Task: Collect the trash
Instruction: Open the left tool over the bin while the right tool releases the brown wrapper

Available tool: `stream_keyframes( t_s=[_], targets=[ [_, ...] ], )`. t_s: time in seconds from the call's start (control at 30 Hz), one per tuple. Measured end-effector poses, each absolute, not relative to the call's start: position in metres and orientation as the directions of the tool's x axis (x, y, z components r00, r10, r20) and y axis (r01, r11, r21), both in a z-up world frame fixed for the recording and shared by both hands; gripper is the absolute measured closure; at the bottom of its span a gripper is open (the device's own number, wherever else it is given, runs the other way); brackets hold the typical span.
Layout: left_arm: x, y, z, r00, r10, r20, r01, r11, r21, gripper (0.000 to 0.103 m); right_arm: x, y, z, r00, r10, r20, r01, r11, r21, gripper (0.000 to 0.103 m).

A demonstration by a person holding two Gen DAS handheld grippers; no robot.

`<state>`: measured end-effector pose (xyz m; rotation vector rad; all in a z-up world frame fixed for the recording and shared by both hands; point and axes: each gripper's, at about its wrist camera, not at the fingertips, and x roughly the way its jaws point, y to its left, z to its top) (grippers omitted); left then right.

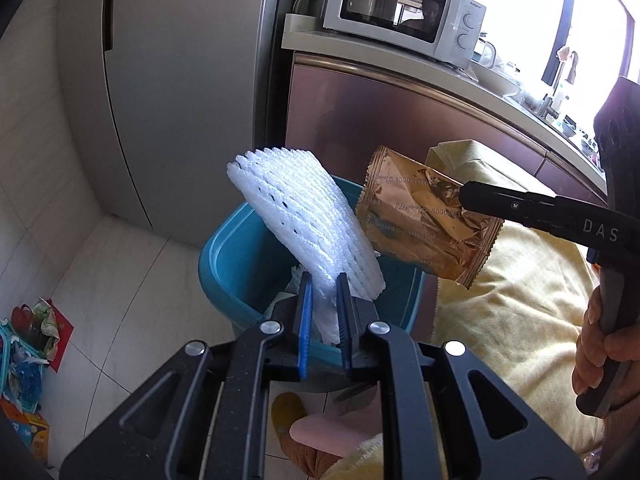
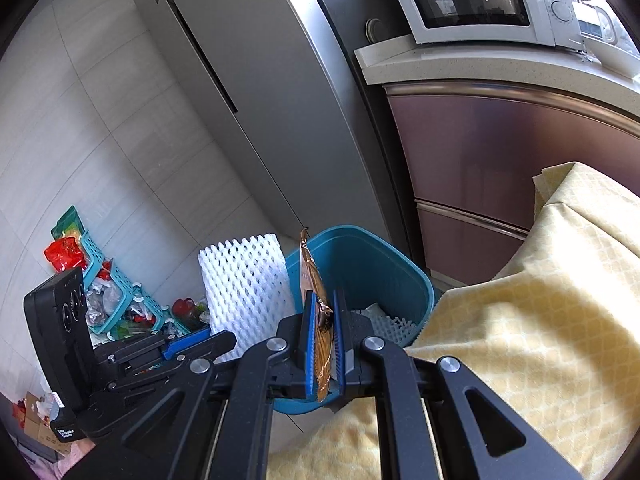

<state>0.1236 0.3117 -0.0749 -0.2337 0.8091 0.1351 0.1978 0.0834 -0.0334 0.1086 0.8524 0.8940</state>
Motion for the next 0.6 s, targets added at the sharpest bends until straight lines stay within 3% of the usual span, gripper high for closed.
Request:
stream_keyframes(
  t_s=[0.6],
  targets=[
    [0.136,0.321,-0.103,0.672,0.016,-0.740,-0.240,0.950,-0.197,0.082,0.202,0.093,-0.046,0.318,0.701,-0.638,-0.608,0.668,0.430,0.085]
  ],
)
